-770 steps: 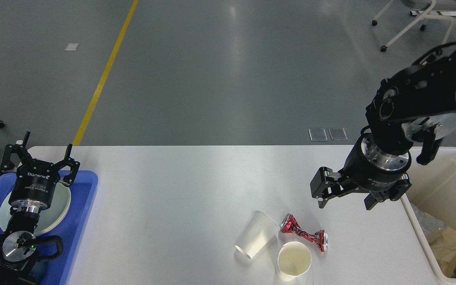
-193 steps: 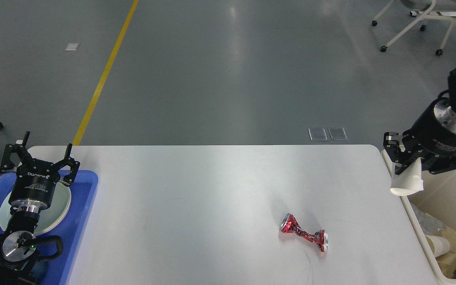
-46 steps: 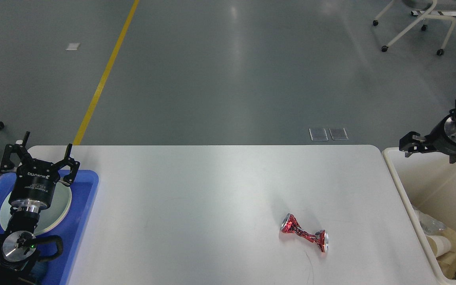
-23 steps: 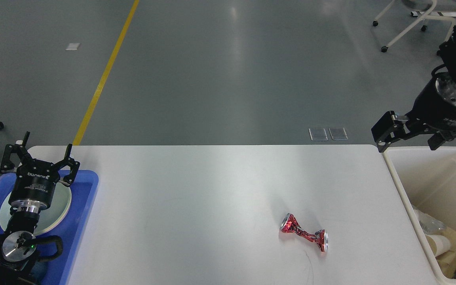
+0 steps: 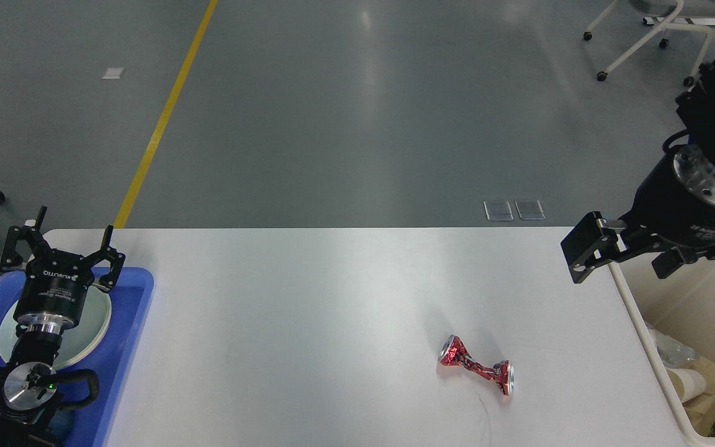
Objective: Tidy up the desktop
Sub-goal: 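Raise the right gripper out of the bin toward the red can, then lower the right gripper onto the red crushed can and grasp it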
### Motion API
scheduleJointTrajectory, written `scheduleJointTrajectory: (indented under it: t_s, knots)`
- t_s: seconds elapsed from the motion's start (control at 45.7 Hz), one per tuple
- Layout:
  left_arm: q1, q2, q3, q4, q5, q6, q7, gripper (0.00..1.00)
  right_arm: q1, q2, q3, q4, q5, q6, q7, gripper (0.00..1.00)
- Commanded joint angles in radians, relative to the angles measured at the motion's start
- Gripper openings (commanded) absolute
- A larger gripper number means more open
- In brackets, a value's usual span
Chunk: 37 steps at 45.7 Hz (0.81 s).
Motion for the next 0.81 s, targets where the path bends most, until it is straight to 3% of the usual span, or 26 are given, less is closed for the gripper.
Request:
scheduleJointTrajectory:
  t_s: [0.0, 0.131, 0.416, 0.569, 0.678, 0.787]
  knots:
    - [0.000, 0.000, 0.000, 0.000, 0.000, 0.000, 0.000, 0.97, -0.009, 0.009, 0.014, -0.002, -0.006, -0.001, 0.002, 0.97]
    - [0.000, 0.000, 0.000, 0.000, 0.000, 0.000, 0.000, 0.97, -0.073, 0.052, 0.073, -0.005, -0.022, -0.040, 0.003, 0.98]
    - [0.000, 0.000, 0.000, 0.000, 0.000, 0.000, 0.000, 0.97, -0.360, 0.153, 0.227, -0.025, -0.316, -0.264, 0.005, 0.98]
    - [0.000, 0.000, 0.000, 0.000, 0.000, 0.000, 0.000, 0.97, -0.535, 0.216, 0.299, -0.075, -0.471, -0.405, 0.008, 0.85]
    - [0.000, 0.000, 0.000, 0.000, 0.000, 0.000, 0.000, 0.97, -0.638, 0.256, 0.293, -0.115, -0.627, -0.518, 0.014, 0.85]
    - [0.000, 0.000, 0.000, 0.000, 0.000, 0.000, 0.000, 0.97, -0.733, 0.310, 0.290, -0.198, -0.726, -0.537, 0.016, 0.85]
